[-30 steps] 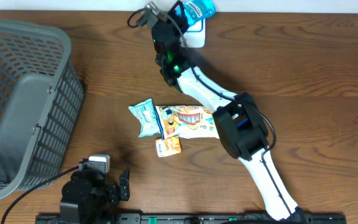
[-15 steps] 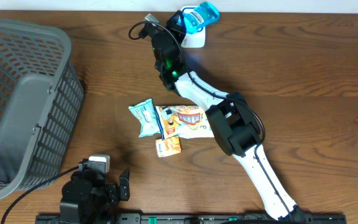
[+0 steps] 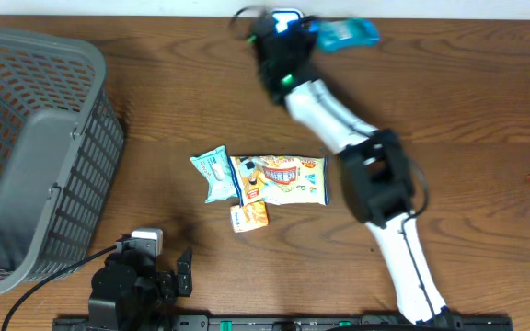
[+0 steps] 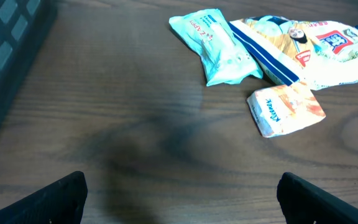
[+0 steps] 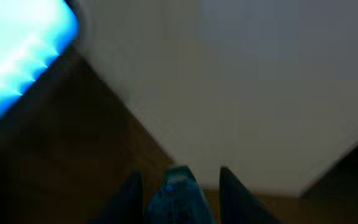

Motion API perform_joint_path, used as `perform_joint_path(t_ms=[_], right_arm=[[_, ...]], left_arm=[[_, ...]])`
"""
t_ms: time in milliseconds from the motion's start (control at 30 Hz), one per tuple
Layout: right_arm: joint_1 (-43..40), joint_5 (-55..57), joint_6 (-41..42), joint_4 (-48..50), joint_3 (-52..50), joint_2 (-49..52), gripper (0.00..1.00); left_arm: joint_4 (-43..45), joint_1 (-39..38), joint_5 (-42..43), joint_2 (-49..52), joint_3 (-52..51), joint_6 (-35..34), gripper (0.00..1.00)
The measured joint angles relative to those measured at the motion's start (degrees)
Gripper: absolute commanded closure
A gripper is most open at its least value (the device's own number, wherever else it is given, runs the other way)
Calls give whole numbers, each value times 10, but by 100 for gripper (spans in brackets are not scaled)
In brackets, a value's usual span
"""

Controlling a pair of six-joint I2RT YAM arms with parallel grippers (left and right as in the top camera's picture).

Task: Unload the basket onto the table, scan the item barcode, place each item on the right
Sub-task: 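Carry the mouthwash bottle to the right table edge and release it, then reach the right gripper down and grasp the snack bag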

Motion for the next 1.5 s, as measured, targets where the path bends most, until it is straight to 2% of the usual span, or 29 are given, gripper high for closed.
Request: perform_joint_path(t_ms=[200,333,433,633,733,933,1000,1033,1100,1333,1500], right_arm=[[-120,17,137,-205,12,-40,92],[-213,-27,255,-356,11,-41,95],[-276,-69,326,-406,11,-41,96],[-380,-119,404,-457,11,-41,93],[-424,-120,434,-470,12,-42,75],[-476,-155,479,-488,12,-44,49],[-478,-167,487,-491,12,-44,30],[-478,-171,494,-490,12,-44,18],[-475,-178,504,-490,12,-44,1],[-441,-186,537,-488,12,-60,1],[-377,-243,553,-492,12,-138,1]], left_arm=[[0,0,0,0,0,0,2],[0,0,0,0,0,0,2],[0,0,0,0,0,0,2],[0,0,0,0,0,0,2],[0,0,0,0,0,0,2],[0,0,0,0,0,0,2],[0,0,0,0,0,0,2],[0,0,0,0,0,0,2],[0,0,0,0,0,0,2],[0,0,0,0,0,0,2],[0,0,0,0,0,0,2]])
